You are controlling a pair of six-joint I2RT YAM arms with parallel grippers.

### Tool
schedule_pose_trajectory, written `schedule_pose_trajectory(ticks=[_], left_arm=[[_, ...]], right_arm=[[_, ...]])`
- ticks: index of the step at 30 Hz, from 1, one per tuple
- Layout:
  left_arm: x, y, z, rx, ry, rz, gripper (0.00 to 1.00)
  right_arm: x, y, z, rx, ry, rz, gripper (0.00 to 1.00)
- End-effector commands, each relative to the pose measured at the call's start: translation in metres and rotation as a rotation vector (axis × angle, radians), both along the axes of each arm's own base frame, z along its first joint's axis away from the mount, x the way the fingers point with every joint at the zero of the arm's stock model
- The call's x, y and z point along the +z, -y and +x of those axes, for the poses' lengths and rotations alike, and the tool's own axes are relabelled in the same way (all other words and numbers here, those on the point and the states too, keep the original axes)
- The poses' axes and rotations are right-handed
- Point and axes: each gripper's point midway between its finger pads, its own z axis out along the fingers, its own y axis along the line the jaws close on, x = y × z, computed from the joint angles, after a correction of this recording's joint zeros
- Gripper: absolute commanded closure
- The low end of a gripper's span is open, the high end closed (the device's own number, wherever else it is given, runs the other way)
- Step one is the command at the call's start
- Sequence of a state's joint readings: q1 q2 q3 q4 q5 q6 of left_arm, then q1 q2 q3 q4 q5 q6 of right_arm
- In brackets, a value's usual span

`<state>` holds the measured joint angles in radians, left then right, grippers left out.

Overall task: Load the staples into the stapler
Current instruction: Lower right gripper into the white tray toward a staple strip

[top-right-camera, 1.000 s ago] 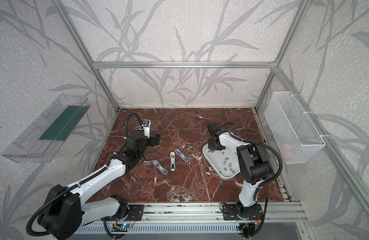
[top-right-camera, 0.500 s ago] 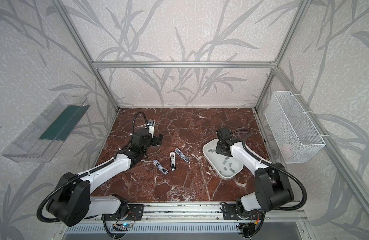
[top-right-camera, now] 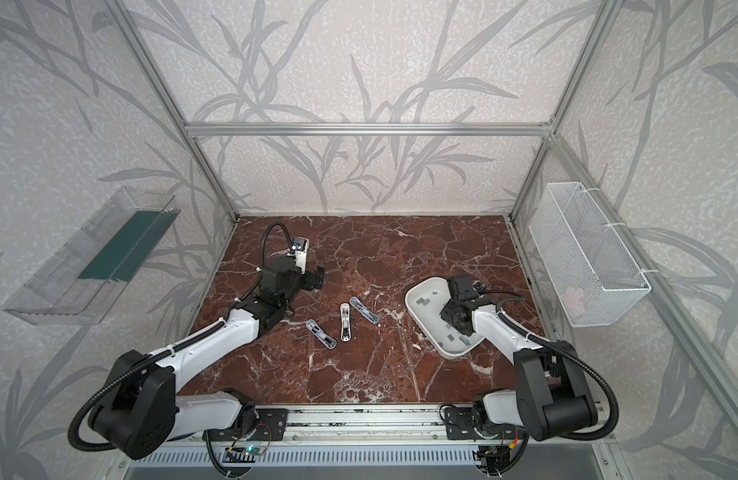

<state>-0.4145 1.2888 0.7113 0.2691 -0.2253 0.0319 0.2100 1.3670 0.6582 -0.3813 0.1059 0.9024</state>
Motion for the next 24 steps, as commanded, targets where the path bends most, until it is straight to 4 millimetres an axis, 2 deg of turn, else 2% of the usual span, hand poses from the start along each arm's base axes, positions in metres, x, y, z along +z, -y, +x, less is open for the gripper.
schedule_pose_trajectory(ticks=[1,8,14,20,24], left_arm=[[0.003,-0.003,-0.003,-0.001,0.012,-0.010,0.01],[0.002,-0.003,-0.002,0.000,0.011,-0.004,0.01],[0.000,-0.002,-0.001,-0.003,0.009,0.000,0.01],[-0.003,-0.002,0.001,-0.004,0.002,0.008,0.01],[-0.004,-0.002,0.002,-0.003,-0.003,0.012,0.01]], right_arm=[[0.008,-0.001,0.015,-0.020,0.041,0.016,0.57],[-0.007,0.006,0.023,-0.038,0.023,-0.015,0.59],[-0.010,0.009,0.030,-0.025,0.005,-0.055,0.60],[-0.015,0.004,0.032,0.019,-0.029,-0.051,0.72],[-0.019,0.000,0.028,0.043,-0.061,-0.058,0.76]])
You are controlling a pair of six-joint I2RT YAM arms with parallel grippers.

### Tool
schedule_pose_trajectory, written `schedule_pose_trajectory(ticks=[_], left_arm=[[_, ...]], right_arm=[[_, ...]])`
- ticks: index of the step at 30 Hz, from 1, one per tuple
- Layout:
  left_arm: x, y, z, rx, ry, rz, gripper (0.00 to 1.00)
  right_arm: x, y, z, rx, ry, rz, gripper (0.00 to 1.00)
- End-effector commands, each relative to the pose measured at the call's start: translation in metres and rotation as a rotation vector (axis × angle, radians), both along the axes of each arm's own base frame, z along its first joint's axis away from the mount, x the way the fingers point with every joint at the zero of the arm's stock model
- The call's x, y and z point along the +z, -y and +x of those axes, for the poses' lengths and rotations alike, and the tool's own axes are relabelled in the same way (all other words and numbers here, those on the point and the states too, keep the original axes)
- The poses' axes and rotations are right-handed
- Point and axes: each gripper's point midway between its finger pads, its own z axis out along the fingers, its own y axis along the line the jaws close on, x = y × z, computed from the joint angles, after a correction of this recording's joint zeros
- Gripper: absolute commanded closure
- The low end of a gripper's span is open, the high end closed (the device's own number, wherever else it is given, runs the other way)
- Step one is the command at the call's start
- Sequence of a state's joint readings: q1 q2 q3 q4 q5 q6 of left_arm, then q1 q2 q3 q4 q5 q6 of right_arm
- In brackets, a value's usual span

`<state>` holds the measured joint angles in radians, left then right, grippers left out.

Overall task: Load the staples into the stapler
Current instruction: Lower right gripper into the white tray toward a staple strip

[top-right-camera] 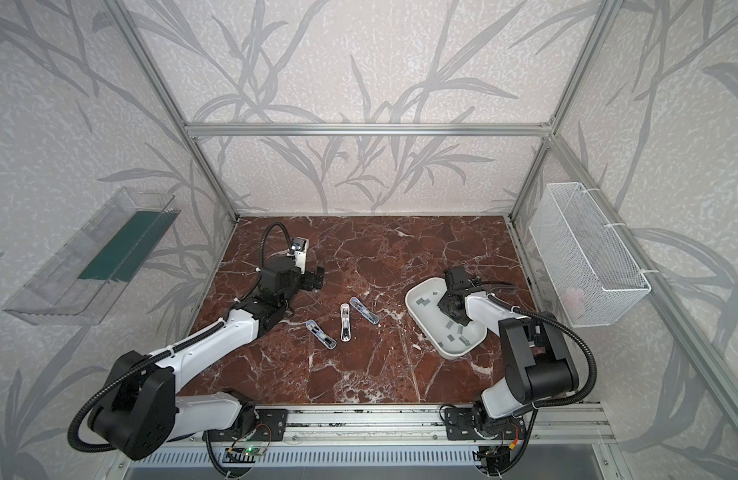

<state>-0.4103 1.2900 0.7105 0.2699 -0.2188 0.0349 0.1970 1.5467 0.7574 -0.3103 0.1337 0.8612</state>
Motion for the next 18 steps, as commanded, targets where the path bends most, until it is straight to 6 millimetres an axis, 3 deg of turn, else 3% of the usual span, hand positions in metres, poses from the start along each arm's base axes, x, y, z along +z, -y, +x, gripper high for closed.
schedule_pose_trajectory(ticks=[1,7,14,18], left_arm=[[-0.004,-0.001,0.002,0.000,-0.004,0.012,0.01],[-0.005,-0.001,0.003,-0.002,-0.009,0.013,0.01],[-0.007,0.001,0.004,-0.004,-0.016,0.017,0.01],[-0.009,0.001,0.004,-0.009,-0.022,0.018,0.01]], right_arm=[[-0.006,0.000,-0.010,0.030,-0.067,-0.022,0.76],[-0.006,0.002,-0.016,0.068,-0.096,-0.053,0.76],[0.003,-0.008,-0.011,0.170,-0.102,-0.093,0.71],[-0.002,-0.006,-0.012,0.199,-0.156,-0.136,0.72]])
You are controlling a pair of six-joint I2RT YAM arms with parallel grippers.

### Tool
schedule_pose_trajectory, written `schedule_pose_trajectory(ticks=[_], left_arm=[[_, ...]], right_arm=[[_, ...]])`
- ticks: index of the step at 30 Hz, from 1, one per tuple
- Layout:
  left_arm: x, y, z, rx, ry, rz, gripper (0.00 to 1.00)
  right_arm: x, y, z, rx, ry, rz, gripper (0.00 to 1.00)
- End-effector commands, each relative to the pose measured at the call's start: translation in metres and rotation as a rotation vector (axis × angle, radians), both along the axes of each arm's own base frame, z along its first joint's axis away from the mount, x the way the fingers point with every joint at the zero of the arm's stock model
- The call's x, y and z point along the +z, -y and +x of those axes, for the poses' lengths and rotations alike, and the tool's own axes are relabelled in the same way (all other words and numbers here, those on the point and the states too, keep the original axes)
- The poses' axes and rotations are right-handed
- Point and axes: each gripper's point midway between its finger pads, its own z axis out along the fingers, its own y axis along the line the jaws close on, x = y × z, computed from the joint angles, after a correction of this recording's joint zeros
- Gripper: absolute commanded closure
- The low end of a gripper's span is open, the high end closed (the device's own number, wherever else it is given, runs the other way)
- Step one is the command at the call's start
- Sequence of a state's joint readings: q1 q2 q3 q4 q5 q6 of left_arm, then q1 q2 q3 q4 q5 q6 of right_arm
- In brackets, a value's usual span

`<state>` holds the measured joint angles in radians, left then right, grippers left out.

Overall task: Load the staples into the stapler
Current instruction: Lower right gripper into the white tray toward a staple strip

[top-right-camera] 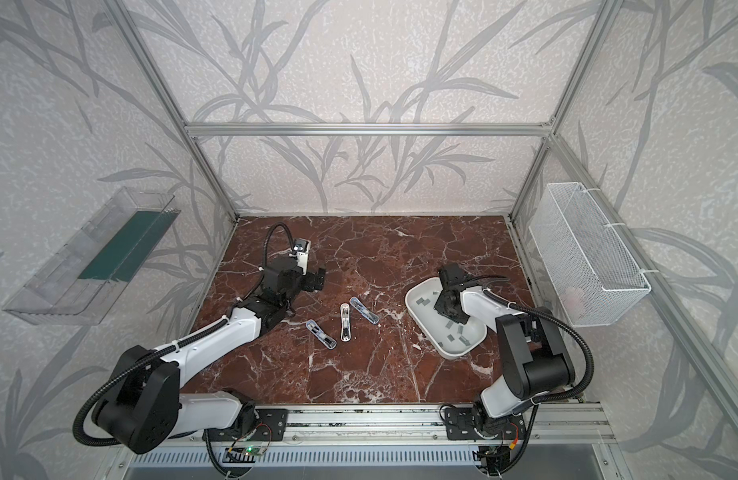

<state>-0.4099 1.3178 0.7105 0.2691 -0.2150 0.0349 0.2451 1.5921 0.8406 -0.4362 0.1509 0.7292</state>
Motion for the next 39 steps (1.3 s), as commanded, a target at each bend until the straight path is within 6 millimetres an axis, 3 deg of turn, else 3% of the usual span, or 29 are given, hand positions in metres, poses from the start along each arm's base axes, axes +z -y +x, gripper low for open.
schedule_pose_trajectory(ticks=[1,10,23,39], left_arm=[[0.002,0.000,0.002,-0.005,0.004,0.007,0.01],[0.004,-0.001,0.001,-0.005,0.007,0.005,0.01],[0.002,0.001,0.002,-0.011,-0.001,0.002,0.01],[-0.001,0.004,0.002,-0.021,-0.019,-0.006,0.01]], right_arm=[[-0.004,0.006,-0.006,0.047,-0.067,-0.064,0.72],[-0.001,0.013,-0.004,0.066,-0.081,-0.119,0.73],[-0.019,0.005,-0.005,0.037,-0.077,-0.012,0.82],[0.012,0.009,-0.004,0.058,-0.016,-0.042,0.91]])
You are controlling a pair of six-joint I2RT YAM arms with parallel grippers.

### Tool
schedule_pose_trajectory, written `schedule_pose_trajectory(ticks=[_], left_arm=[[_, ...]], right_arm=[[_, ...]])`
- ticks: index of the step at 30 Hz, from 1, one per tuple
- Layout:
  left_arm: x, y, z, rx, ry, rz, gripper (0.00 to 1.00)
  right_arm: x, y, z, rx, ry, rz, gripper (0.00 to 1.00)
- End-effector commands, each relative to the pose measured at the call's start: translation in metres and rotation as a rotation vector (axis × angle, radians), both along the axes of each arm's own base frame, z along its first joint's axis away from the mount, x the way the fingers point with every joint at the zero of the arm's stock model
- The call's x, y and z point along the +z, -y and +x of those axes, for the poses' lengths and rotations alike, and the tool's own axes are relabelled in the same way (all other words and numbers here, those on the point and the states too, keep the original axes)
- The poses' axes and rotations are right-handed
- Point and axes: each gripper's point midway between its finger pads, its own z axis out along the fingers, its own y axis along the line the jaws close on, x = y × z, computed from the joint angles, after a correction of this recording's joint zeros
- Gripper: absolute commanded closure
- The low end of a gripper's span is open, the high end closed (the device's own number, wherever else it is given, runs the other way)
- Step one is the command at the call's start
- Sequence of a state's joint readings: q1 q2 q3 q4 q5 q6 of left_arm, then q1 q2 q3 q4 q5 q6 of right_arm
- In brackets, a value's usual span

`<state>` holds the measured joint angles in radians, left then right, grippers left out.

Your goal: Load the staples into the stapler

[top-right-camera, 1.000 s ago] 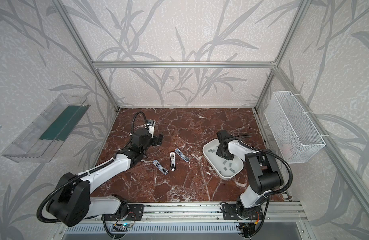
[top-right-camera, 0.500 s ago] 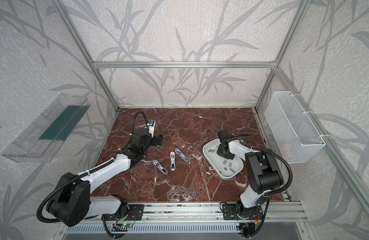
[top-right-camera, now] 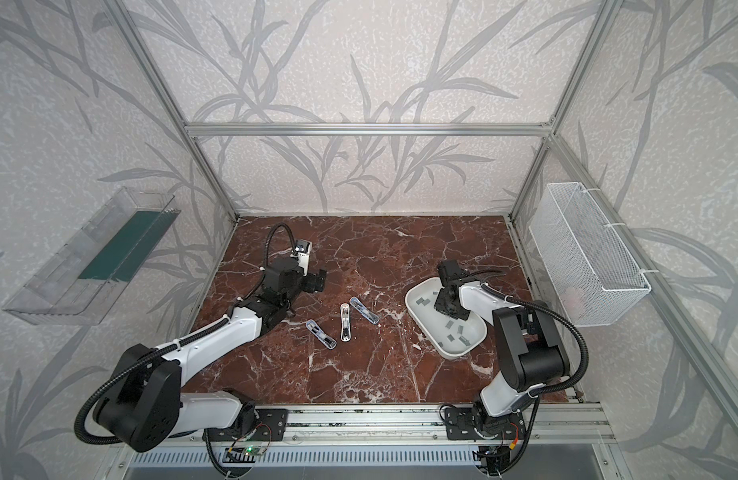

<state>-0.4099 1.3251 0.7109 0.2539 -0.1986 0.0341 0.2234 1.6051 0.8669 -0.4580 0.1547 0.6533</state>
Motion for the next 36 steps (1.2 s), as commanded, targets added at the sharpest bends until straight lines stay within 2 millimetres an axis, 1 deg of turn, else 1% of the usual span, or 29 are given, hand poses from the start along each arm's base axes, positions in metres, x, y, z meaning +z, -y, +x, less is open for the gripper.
schedule_pose_trajectory(ticks=[1,3,5,10,13,15,16,18,21,22,25,27,29,32,34,36], left_arm=[[0.005,0.002,0.003,-0.006,0.003,-0.007,0.01],[0.004,0.001,0.004,-0.002,0.002,-0.009,0.01],[0.003,-0.002,0.005,0.015,-0.004,-0.010,0.01],[-0.008,-0.023,0.010,0.109,-0.088,-0.098,0.01],[-0.013,-0.036,0.007,0.171,-0.111,-0.159,0.01],[-0.009,-0.045,0.002,0.202,-0.095,-0.194,0.01],[-0.006,-0.050,-0.001,0.218,-0.078,-0.207,0.01],[0.002,-0.059,-0.012,0.243,-0.034,-0.235,0.01],[0.003,-0.067,-0.032,0.255,0.009,-0.275,0.01],[0.001,-0.069,-0.038,0.258,0.014,-0.286,0.01],[-0.013,-0.078,-0.061,0.283,0.015,-0.305,0.01],[-0.023,-0.084,-0.076,0.297,0.032,-0.319,0.01],[-0.028,-0.091,-0.087,0.329,0.059,-0.372,0.01],[-0.034,-0.087,-0.096,0.278,0.124,-0.424,0.01],[-0.042,-0.093,-0.099,0.315,0.121,-0.432,0.01],[-0.044,-0.093,-0.099,0.316,0.109,-0.432,0.01]], right_arm=[[0.014,0.002,-0.007,0.026,0.009,-0.020,0.92],[0.025,-0.001,-0.005,0.062,0.041,-0.037,0.92],[0.040,-0.004,-0.003,0.089,0.083,-0.067,0.92],[0.082,-0.017,0.002,0.183,0.199,-0.158,0.92],[0.109,-0.029,0.006,0.258,0.294,-0.192,0.92],[0.129,-0.038,0.006,0.299,0.361,-0.218,0.92],[0.135,-0.043,0.006,0.321,0.389,-0.219,0.92],[0.150,-0.057,0.006,0.372,0.454,-0.208,0.92],[0.167,-0.083,0.004,0.457,0.533,-0.198,0.92],[0.171,-0.090,0.003,0.481,0.551,-0.200,0.92],[0.176,-0.117,-0.002,0.562,0.588,-0.193,0.91],[0.174,-0.134,-0.007,0.608,0.595,-0.171,0.92],[0.172,-0.151,-0.010,0.641,0.594,-0.144,0.91],[0.167,-0.177,-0.016,0.680,0.579,-0.137,0.92],[0.164,-0.195,-0.019,0.694,0.579,-0.133,0.92],[0.156,-0.218,-0.022,0.711,0.576,-0.109,0.92]])
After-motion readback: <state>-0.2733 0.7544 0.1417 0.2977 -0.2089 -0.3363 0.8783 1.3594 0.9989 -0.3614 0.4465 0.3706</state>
